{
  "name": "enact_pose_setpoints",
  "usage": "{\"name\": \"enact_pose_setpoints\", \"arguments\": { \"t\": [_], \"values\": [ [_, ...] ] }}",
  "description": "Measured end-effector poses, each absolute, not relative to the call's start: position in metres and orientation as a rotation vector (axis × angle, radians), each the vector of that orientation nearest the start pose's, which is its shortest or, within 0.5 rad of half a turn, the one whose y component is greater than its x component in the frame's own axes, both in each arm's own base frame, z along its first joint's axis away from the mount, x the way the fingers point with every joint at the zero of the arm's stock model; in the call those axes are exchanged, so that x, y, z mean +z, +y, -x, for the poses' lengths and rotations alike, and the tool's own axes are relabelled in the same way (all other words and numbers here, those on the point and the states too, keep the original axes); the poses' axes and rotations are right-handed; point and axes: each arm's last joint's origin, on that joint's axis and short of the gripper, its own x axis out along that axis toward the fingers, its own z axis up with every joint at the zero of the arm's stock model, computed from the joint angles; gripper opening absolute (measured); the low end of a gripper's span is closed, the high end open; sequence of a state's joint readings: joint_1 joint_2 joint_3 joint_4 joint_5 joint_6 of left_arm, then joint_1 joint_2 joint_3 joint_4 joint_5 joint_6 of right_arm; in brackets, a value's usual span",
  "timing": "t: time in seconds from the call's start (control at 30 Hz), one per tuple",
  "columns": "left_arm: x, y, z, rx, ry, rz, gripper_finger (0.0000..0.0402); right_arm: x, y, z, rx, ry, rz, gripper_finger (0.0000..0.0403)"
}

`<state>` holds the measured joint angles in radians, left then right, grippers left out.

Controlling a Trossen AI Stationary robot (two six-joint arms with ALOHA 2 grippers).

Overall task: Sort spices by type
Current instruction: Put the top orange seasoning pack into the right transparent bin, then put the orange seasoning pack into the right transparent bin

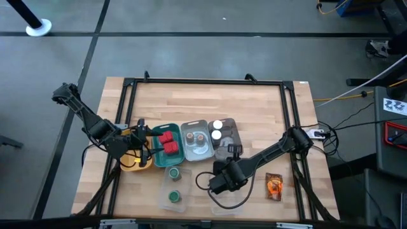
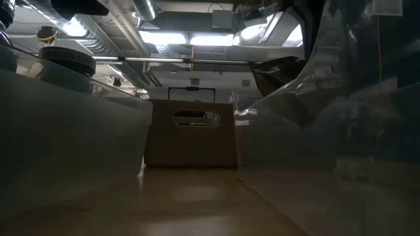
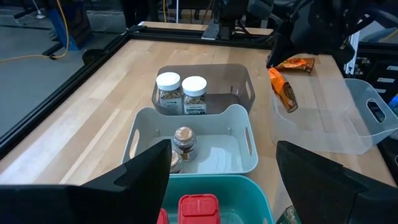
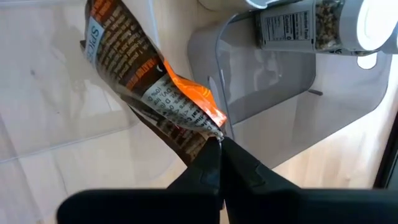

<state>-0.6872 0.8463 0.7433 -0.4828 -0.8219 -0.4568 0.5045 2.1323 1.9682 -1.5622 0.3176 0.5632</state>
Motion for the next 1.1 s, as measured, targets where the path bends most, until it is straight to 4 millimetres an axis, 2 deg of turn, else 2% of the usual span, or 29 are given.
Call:
{"name": "enact_pose_setpoints", "arguments": {
  "t": [0.33,0.7,0.8,1.1],
  "values": [
    [0.2873,-0.0901,-0.1431,0.223,0.384,0.048,0.0274,0.2511,0.1871,-0.3555,-0.258,1.515,0.190,0.0004],
    [0.2873,-0.0901,-0.1431,0.223,0.384,0.048,0.0274,0.2511,0.1871,-0.3554,-0.238,1.523,0.203,0.0008],
    [0.2873,-0.0901,-0.1431,0.223,0.384,0.047,0.0274,0.2509,0.1854,-0.3561,-0.222,1.544,0.173,0.0032],
    [0.2873,-0.0901,-0.1431,0.220,0.385,0.036,0.0274,0.2508,0.1790,-0.3591,-0.220,1.564,0.137,0.0146]
  ]
}}
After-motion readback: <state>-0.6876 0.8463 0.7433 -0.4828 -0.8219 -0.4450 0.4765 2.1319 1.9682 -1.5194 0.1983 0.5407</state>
